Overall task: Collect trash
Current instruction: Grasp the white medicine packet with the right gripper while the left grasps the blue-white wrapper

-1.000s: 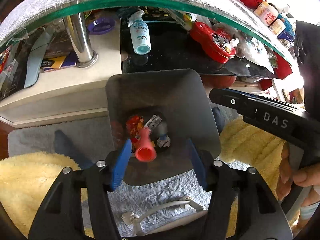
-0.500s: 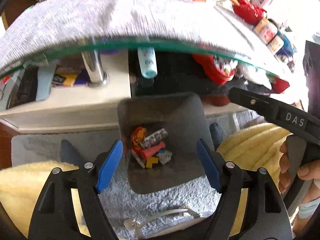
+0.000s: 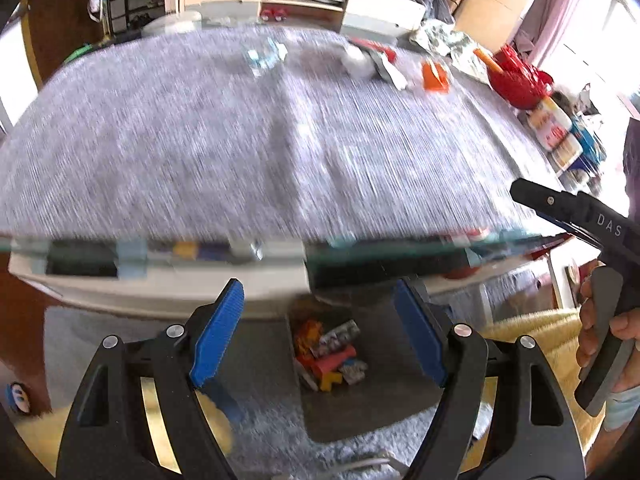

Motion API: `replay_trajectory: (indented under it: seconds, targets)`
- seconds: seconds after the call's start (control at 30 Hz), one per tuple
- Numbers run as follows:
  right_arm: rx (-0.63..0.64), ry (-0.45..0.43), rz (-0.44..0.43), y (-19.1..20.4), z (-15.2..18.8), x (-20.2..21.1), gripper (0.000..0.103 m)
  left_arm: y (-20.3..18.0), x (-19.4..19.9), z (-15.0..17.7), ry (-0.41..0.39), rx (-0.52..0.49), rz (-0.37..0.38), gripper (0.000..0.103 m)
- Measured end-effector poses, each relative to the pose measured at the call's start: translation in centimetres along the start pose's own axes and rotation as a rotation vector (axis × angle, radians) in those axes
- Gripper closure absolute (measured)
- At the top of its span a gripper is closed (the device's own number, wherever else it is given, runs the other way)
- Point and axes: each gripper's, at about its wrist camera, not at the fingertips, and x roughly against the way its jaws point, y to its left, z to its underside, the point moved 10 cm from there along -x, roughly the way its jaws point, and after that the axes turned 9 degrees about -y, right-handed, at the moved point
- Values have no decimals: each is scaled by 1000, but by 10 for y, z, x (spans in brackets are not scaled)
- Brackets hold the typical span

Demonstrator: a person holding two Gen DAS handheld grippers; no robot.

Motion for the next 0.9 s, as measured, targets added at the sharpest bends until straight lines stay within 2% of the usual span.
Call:
replay_trajectory:
  seconds: [0.13, 0.33, 0.47, 0.63, 0.67, 0.8, 0.9]
  targets:
    - [21, -16, -32, 22, -28, -17, 11, 16, -6, -37, -28, -5, -41, 30]
    - [30, -35, -87, 53, -70, -48, 11, 33, -26, -81, -47, -8, -64, 30]
    - [45, -57, -85, 62, -98, -68, 13, 35, -48, -112, -58, -33, -72, 31]
    - [56, -60, -88, 71, -125, -96, 27, 41, -68, -148, -85, -45, -75, 31]
    - [61, -58, -89, 73, -127, -101, 32, 42, -73, -156, -92, -42, -73, 31]
    - [72, -43, -86, 77, -135, -121, 45, 48, -94, -177, -98, -40, -73, 37]
    - [77, -26, -82, 79, -137, -136, 50, 50, -107, -184, -90, -35, -70, 42]
